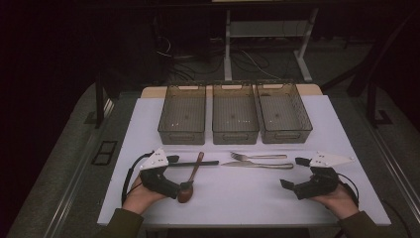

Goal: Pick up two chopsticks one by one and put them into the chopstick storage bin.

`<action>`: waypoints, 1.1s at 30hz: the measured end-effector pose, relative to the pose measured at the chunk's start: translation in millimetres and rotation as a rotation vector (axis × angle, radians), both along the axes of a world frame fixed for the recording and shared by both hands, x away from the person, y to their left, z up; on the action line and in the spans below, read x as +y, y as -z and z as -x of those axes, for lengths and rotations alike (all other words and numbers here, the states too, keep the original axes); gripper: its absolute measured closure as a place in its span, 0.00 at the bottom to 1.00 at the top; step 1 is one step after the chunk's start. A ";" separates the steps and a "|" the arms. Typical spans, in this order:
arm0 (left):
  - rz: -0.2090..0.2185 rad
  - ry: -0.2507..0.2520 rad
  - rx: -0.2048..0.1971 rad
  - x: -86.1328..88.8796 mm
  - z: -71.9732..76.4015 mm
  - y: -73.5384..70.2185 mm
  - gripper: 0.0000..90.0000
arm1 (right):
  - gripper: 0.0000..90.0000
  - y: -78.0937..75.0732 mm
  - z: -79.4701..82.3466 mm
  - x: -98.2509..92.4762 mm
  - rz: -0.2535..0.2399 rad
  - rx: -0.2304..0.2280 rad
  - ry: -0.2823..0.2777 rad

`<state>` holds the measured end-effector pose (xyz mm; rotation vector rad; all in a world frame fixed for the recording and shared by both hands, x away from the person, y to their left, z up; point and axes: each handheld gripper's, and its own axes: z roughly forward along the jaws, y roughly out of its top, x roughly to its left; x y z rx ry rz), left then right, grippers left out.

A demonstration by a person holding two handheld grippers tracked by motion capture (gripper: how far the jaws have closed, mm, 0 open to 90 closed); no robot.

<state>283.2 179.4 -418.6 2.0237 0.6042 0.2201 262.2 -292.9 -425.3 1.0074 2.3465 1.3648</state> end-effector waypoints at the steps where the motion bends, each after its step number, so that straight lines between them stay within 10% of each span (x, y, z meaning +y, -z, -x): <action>1: 0.001 0.001 0.002 -0.4 -0.4 0.1 0.00 | 0.01 0.1 0.1 -0.3 -0.001 0.000 0.000; 33: -0.070 0.049 0.068 -12.7 -50.1 5.4 0.46 | 0.01 2.5 -0.5 -0.2 0.006 0.014 0.002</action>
